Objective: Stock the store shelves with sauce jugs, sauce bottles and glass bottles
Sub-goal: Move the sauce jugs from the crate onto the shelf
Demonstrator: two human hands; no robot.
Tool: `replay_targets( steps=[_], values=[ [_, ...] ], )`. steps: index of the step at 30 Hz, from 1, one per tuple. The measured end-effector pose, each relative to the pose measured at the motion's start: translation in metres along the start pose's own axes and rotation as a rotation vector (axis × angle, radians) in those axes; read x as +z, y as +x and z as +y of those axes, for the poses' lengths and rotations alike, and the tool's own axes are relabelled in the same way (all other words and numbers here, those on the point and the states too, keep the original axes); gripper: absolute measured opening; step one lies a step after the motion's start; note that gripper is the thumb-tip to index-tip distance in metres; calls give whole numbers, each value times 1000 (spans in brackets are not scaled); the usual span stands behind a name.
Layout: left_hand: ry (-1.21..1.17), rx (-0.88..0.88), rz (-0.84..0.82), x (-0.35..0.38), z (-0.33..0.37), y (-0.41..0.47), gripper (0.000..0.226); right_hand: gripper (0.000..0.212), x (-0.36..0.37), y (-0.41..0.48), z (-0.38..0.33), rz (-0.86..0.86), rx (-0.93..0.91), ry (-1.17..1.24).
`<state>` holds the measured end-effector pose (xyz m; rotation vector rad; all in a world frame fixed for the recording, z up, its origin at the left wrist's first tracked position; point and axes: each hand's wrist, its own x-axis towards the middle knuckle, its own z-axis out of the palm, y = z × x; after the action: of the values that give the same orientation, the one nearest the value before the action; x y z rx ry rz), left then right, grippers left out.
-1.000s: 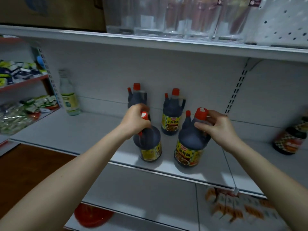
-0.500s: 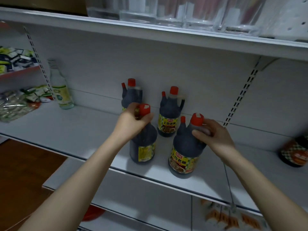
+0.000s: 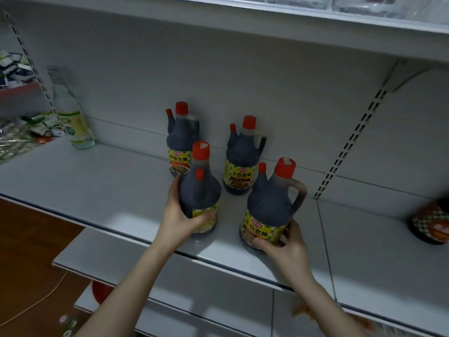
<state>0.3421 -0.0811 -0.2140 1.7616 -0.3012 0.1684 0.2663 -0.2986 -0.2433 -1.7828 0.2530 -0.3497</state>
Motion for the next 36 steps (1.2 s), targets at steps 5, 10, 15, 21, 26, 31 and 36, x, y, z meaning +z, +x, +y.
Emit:
replay_targets(
  steps=[5, 10, 15, 21, 26, 31, 36],
  values=[
    [-10, -10, 8, 3, -2, 2, 91, 69, -11, 38, -1, -10, 59, 57],
    [-7, -29, 11, 4, -5, 2, 95, 71, -32, 97, 9, -140, 18, -40],
    [-8, -28, 24, 7, -4, 2, 87, 77, -43, 141, 18, -248, 58, -69],
    [11, -37, 16, 7, -3, 2, 86, 96, -49, 162, 15, -285, 76, -100],
    [13, -29, 30, 9, -2, 2, 87, 60, -38, 150, 24, -99, -15, -94],
    [16, -29, 23, 10, -2, 2, 88, 70, -24, 147, 23, 10, -41, -74],
    [17, -29, 29, 11, -1, 2, 82, 63, -27, 149, 18, -87, -12, -71]
  ],
)
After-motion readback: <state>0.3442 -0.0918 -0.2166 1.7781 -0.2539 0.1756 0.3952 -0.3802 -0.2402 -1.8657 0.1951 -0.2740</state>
